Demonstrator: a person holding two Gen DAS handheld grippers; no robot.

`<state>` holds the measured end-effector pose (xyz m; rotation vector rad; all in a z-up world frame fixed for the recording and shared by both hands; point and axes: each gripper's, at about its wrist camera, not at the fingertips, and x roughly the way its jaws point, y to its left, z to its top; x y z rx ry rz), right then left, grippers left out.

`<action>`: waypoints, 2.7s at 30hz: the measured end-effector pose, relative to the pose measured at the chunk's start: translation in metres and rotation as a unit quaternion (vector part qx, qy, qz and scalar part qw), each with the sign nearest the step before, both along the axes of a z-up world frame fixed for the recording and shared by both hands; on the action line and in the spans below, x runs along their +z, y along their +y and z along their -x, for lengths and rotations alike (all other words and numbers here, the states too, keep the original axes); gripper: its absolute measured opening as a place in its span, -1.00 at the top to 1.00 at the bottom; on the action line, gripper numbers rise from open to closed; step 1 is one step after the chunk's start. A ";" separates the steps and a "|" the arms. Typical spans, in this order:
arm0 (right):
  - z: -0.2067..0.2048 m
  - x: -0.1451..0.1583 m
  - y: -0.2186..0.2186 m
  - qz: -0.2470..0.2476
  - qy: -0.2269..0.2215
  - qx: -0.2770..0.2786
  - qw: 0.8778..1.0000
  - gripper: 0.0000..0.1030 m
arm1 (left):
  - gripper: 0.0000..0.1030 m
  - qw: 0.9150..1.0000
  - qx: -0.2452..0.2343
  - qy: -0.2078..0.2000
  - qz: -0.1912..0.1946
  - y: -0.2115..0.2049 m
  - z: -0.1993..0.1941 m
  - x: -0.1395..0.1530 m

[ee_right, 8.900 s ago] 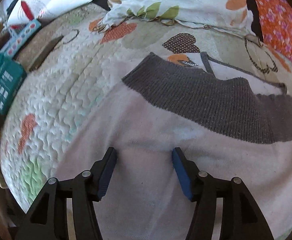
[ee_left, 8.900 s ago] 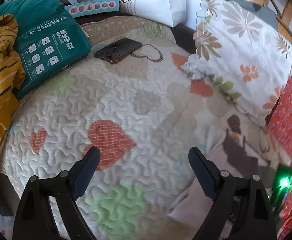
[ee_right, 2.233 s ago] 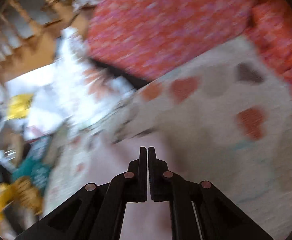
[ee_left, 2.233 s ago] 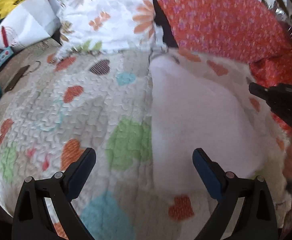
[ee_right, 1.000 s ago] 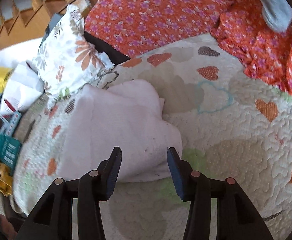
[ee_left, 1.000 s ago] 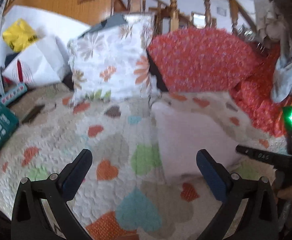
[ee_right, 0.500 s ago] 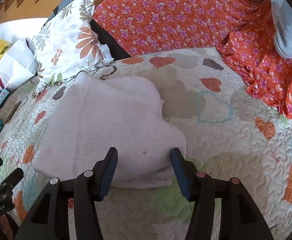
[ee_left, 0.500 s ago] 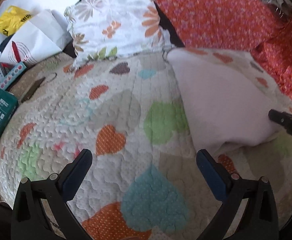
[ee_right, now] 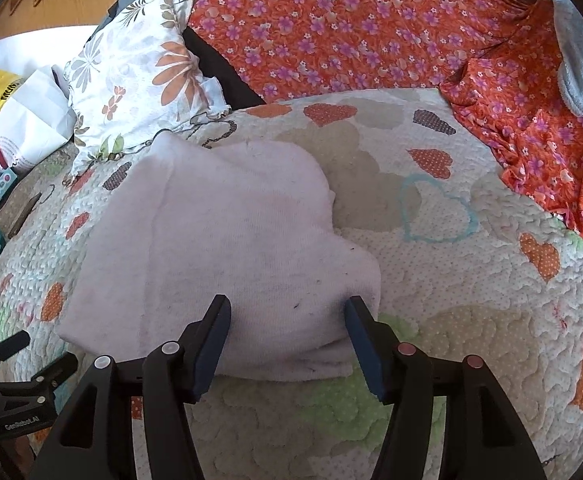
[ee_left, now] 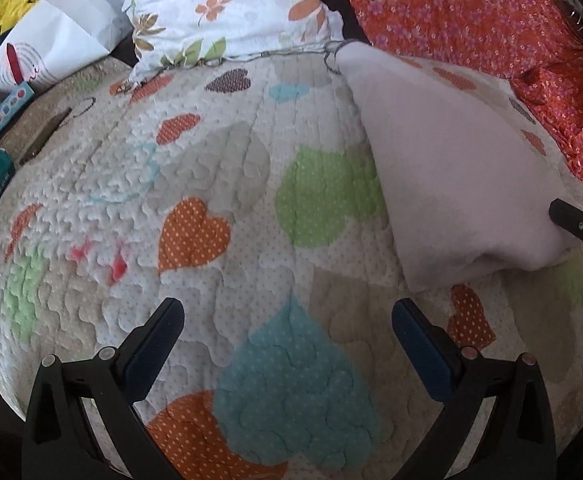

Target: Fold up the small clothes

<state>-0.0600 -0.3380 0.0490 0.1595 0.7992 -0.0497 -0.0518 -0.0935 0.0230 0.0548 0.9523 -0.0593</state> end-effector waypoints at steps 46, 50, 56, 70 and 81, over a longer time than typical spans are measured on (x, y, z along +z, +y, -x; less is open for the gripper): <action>0.010 -0.011 0.034 0.029 0.017 0.012 0.999 -0.40 | -1.00 0.999 0.011 0.039 0.037 0.008 -0.006 -0.021; 0.011 -0.009 0.036 0.038 0.009 0.015 0.999 -0.40 | -1.00 0.998 0.011 0.039 0.037 0.008 -0.006 -0.021; 0.012 -0.005 0.040 0.051 -0.004 0.025 0.998 -0.40 | -1.00 0.998 0.010 0.038 0.038 0.008 -0.005 -0.021; 0.014 -0.006 0.044 0.059 -0.005 0.031 0.998 -0.41 | -1.00 0.999 0.009 0.037 0.038 0.008 -0.005 -0.022; 0.013 -0.007 0.044 0.059 -0.004 0.032 0.998 -0.42 | -1.00 0.999 0.009 0.036 0.039 0.009 -0.005 -0.022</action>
